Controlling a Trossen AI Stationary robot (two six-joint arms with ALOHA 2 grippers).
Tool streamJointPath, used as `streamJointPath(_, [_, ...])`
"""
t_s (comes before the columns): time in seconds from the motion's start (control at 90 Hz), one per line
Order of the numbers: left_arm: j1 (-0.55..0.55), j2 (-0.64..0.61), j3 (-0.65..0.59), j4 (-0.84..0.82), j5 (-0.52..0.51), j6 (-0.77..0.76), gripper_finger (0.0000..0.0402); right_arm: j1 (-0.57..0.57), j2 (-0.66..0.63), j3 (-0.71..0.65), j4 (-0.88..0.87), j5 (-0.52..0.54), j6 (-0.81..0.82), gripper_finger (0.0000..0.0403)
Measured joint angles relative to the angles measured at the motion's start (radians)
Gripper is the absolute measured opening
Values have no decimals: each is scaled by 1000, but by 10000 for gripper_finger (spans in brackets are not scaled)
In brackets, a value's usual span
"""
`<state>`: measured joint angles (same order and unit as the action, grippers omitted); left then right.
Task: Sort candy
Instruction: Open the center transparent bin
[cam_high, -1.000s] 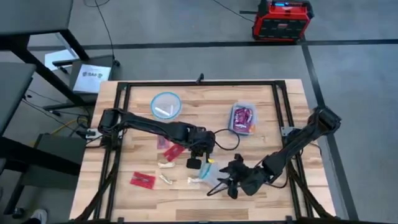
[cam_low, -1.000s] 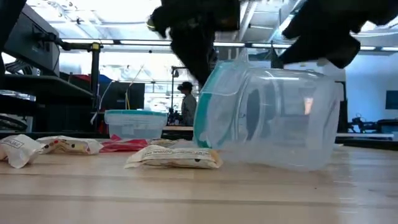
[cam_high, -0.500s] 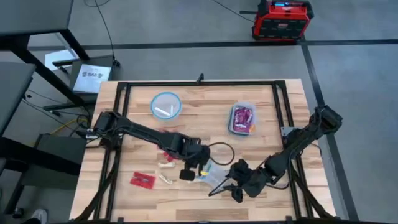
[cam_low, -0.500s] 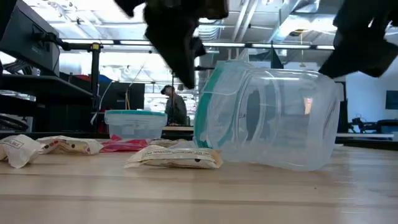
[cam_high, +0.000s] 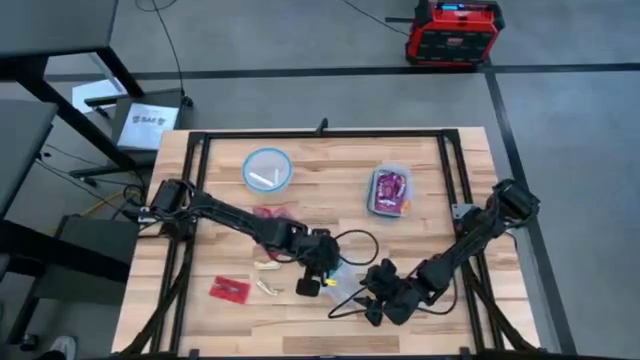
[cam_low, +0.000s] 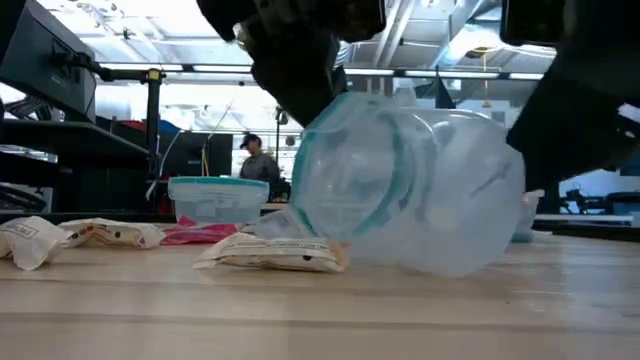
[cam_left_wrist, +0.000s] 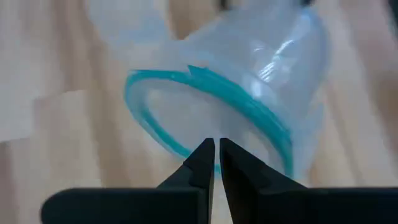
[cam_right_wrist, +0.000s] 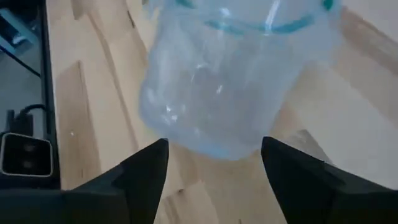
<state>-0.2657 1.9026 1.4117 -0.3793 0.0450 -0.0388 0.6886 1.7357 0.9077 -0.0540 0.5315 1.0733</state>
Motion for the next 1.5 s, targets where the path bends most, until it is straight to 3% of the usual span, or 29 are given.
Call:
streamJointPath(0.544, [2, 0, 0, 2, 4, 15, 13, -11, -100, 0, -3, -38, -11, 244])
streamJointPath(0.756, [1, 0, 0, 8, 6, 15, 13, -13, -100, 0, -115, -39, 0, 244])
streamJointPath(0.956, [1, 0, 0, 8, 6, 15, 13, -38, -134, -1, -159, -128, 1, 244])
streamJointPath(1.322, [1, 0, 1, 14, 5, 15, 13, -44, -207, 0, -189, -107, -61, 244])
streamJointPath(1.5, [1, 0, 1, 14, 4, 16, 13, -39, -174, 0, -72, -116, -80, 244])
